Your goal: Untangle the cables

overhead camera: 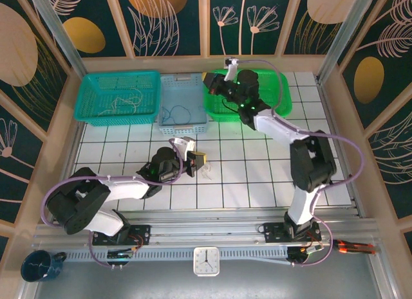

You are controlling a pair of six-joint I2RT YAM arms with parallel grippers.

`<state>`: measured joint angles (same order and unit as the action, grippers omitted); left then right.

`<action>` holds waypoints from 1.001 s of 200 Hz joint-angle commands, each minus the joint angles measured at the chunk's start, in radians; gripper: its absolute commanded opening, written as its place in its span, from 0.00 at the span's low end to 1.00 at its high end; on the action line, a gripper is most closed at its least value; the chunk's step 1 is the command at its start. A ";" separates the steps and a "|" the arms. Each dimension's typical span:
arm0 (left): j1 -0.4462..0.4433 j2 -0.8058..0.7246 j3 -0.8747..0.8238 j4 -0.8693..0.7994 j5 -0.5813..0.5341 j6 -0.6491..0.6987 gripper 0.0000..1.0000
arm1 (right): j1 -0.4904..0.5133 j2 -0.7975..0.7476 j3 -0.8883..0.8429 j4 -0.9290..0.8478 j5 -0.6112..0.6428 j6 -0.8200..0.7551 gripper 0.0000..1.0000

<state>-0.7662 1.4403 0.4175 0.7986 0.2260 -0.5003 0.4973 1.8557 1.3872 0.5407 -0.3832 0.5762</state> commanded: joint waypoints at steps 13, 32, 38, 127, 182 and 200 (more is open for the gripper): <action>-0.001 -0.027 -0.012 0.002 -0.007 -0.014 0.00 | 0.022 0.133 0.124 0.004 -0.035 0.023 0.00; -0.002 -0.031 -0.013 -0.002 -0.008 -0.013 0.00 | 0.036 0.179 0.167 -0.029 -0.031 0.008 0.00; -0.002 -0.032 -0.013 -0.002 -0.008 -0.011 0.00 | 0.039 0.186 0.172 -0.033 -0.030 0.004 0.00; -0.002 -0.028 -0.030 0.002 0.000 -0.020 0.00 | 0.044 0.209 0.183 -0.034 -0.035 -0.009 0.00; -0.002 -0.035 -0.018 -0.006 -0.012 -0.023 0.00 | 0.065 0.220 0.229 -0.105 -0.054 -0.063 0.70; -0.002 -0.032 -0.016 -0.002 -0.014 -0.027 0.00 | 0.061 0.164 0.196 -0.100 -0.051 -0.075 0.74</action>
<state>-0.7662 1.4250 0.3981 0.7876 0.2230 -0.5079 0.5522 2.0823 1.5906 0.4442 -0.4213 0.5377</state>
